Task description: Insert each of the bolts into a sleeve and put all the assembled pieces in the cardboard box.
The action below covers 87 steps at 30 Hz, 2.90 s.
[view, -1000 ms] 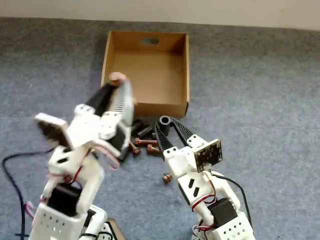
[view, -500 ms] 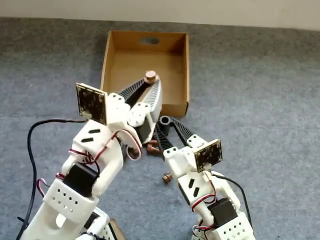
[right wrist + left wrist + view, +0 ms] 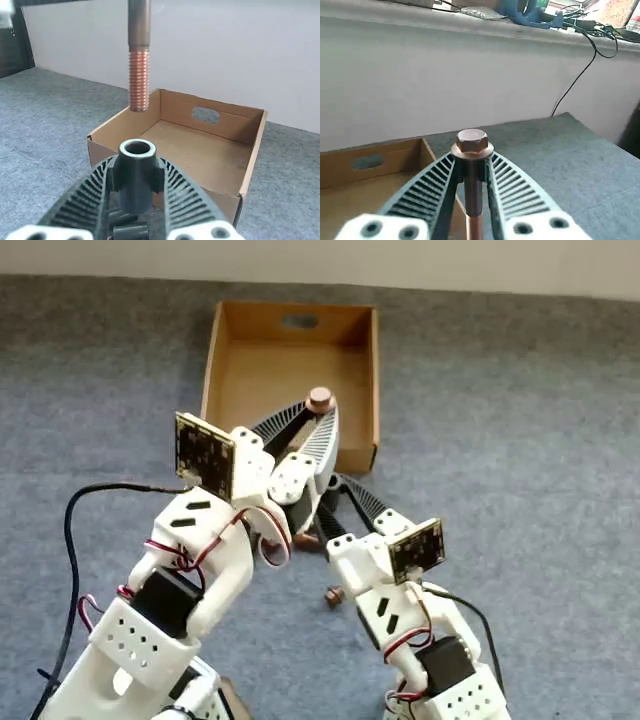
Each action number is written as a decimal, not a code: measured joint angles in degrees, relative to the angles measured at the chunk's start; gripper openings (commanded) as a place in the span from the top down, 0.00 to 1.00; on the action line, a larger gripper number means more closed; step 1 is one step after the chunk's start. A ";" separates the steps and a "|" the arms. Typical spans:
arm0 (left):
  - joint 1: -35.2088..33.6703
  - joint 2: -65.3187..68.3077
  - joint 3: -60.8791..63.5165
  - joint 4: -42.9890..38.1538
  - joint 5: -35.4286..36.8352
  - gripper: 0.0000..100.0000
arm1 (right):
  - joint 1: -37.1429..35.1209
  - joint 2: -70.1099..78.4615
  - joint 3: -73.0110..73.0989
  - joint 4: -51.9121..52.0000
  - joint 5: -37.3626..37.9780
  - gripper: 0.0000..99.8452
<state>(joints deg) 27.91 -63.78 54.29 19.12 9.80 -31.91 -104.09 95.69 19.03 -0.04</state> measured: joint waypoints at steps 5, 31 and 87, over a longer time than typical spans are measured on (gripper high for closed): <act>1.85 0.00 0.00 0.00 -0.88 0.99 | 0.00 0.00 0.00 0.00 0.00 0.99; 3.34 0.00 6.33 0.00 -0.97 0.99 | 0.09 0.09 0.00 0.00 0.00 0.99; 0.97 -13.01 15.12 14.07 -9.41 0.87 | 0.00 0.09 0.09 0.09 0.00 0.99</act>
<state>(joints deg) 28.88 -76.79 69.41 33.19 0.40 -31.91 -104.00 95.78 19.12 -0.04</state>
